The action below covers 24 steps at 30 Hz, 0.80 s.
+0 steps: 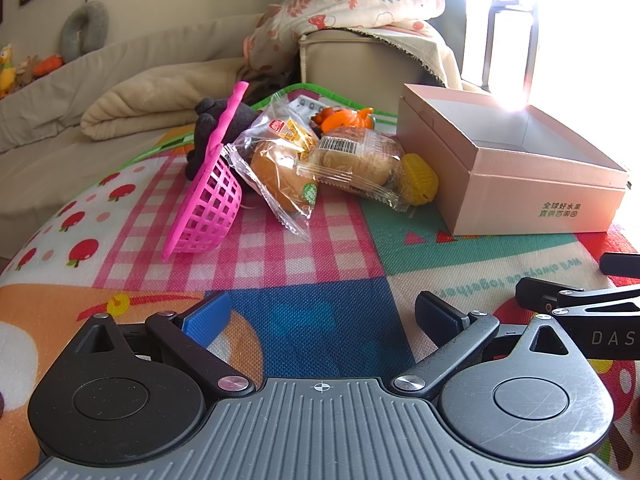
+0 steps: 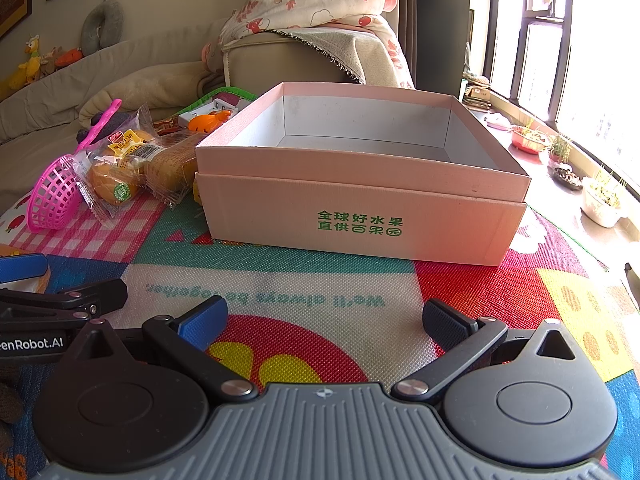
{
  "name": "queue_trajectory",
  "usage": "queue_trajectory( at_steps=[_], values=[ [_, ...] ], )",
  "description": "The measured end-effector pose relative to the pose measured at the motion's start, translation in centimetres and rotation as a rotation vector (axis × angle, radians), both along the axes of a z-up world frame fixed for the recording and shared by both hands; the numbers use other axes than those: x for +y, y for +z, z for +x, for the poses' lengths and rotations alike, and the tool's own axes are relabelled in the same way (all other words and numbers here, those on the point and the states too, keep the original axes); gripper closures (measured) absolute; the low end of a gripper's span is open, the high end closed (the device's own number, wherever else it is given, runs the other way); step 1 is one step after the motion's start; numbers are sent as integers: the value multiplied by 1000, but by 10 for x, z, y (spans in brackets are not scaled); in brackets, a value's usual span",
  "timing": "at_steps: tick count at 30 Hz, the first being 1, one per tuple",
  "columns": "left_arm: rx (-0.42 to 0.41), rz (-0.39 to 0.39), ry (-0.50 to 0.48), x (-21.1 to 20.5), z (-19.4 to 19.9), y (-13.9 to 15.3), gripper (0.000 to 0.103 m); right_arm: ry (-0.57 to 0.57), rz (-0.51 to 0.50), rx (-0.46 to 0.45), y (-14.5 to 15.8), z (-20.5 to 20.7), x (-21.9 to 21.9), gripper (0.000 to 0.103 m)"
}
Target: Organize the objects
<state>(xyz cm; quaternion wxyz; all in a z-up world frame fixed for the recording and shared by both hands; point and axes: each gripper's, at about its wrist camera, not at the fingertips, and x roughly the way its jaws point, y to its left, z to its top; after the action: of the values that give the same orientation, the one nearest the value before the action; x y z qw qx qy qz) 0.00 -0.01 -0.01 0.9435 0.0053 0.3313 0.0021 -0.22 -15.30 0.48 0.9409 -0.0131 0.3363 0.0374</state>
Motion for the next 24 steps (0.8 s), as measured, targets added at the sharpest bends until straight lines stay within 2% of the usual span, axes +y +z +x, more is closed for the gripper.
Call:
queue_trajectory(
  at_steps=[24],
  values=[
    [0,3,0,0,0,0,1,0,5,4,1,2,1,0]
  ],
)
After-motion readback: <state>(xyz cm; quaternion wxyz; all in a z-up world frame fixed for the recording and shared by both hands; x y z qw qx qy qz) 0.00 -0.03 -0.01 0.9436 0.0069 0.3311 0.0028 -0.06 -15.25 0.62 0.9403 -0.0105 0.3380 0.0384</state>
